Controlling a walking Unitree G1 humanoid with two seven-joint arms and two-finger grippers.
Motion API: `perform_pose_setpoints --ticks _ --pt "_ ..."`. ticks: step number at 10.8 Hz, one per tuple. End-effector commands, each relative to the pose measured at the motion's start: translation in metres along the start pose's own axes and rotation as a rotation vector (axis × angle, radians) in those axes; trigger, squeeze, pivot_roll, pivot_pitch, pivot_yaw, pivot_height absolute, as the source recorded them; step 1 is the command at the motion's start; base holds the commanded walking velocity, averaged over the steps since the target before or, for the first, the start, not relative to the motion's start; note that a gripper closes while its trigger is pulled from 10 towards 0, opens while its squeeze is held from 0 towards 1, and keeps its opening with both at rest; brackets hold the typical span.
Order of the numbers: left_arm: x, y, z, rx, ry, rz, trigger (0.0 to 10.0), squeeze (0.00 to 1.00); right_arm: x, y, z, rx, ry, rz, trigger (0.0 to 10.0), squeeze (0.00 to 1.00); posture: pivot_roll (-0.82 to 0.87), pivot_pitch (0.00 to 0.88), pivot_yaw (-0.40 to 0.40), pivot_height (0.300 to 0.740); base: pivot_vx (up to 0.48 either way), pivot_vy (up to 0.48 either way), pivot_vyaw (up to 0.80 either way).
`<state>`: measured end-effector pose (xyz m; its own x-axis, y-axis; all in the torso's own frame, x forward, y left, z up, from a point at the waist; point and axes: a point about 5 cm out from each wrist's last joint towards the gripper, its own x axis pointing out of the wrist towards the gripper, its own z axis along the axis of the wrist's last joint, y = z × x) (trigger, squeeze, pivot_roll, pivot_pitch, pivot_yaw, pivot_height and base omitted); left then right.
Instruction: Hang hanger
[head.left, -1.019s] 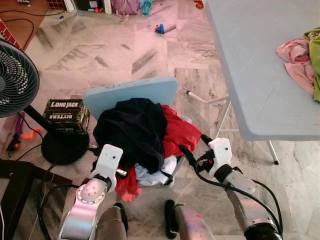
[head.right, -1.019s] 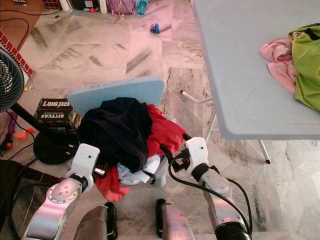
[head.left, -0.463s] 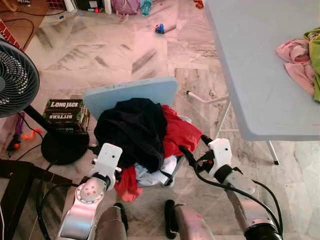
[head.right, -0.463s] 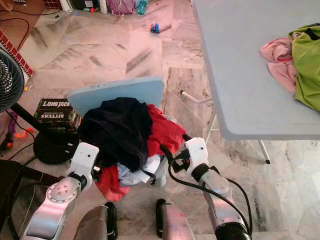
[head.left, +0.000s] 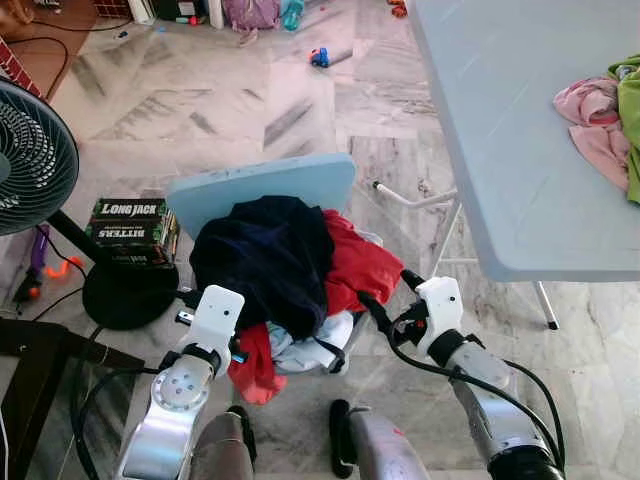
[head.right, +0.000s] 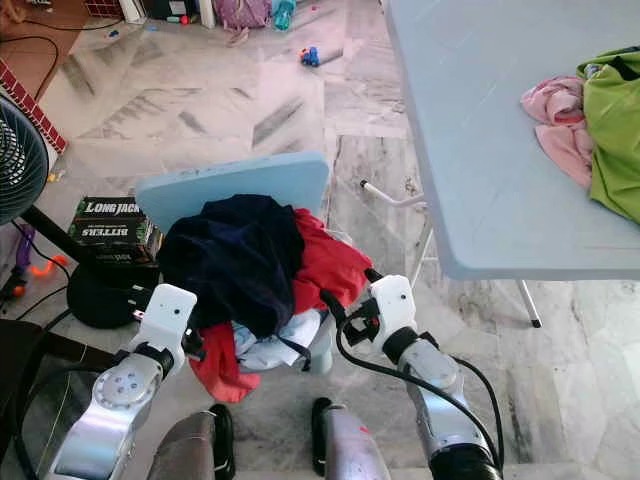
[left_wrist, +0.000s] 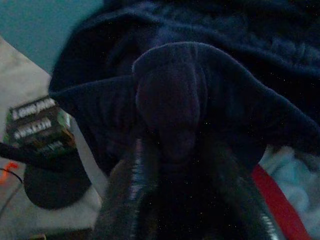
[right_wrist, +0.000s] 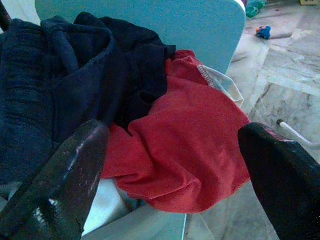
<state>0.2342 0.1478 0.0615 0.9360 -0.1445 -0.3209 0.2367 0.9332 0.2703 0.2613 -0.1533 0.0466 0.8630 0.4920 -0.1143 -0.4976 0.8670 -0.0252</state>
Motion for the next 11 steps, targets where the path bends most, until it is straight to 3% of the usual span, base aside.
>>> perform_pose_setpoints --ticks 1,2,4,6,7,8,9,10,11 --pt "-0.002 -0.001 -0.001 0.005 -0.018 0.013 0.0 0.0 -0.003 0.001 -0.005 -0.003 0.016 0.0 10.0 0.0 0.04 0.226 -0.062 0.74 0.0 0.0 0.0" --pt "-0.005 0.004 0.001 0.044 -0.119 0.093 0.0 0.0 -0.003 0.001 -0.005 -0.006 0.018 0.0 10.0 0.0 0.04 0.224 -0.067 0.74 0.0 0.0 0.0" --pt "-0.009 0.009 0.003 0.062 -0.191 0.153 0.0 0.0 -0.002 0.0 -0.005 -0.009 0.019 0.002 10.0 0.0 0.04 0.223 -0.073 0.74 0.0 0.0 0.0" --pt "-0.016 0.013 0.01 0.196 -0.336 0.214 0.0 0.0 0.0 -0.001 -0.003 -0.014 0.015 0.005 10.0 0.0 0.04 0.22 -0.076 0.74 0.0 0.0 0.0" --pt "-0.015 0.011 0.006 0.19 -0.328 0.193 0.0 0.0 0.001 -0.001 -0.003 -0.015 0.013 0.006 10.0 0.0 0.04 0.22 -0.077 0.74 0.0 0.0 0.0" --pt "-0.012 0.002 -0.006 0.209 -0.251 0.12 4.2 0.0 0.001 0.0 -0.003 -0.015 0.014 0.009 10.0 0.0 0.05 0.221 -0.079 0.74 0.0 0.0 0.0" --pt "-0.011 -0.003 -0.029 0.181 -0.109 0.079 8.9 0.0 0.0 0.001 -0.004 -0.017 0.016 0.014 10.0 0.0 0.04 0.222 -0.08 0.74 0.0 0.0 0.0" --pt "-0.011 -0.002 -0.041 0.201 -0.032 0.086 10.0 0.0 0.0 0.0 -0.003 -0.018 0.016 0.013 10.0 0.0 0.04 0.222 -0.08 0.74 0.0 0.0 0.0" --pt "-0.011 0.0 -0.04 0.174 -0.031 0.083 10.0 0.76 0.0 0.0 -0.003 -0.018 0.017 0.013 10.0 0.0 0.05 0.223 -0.082 0.74 0.0 0.0 0.0"
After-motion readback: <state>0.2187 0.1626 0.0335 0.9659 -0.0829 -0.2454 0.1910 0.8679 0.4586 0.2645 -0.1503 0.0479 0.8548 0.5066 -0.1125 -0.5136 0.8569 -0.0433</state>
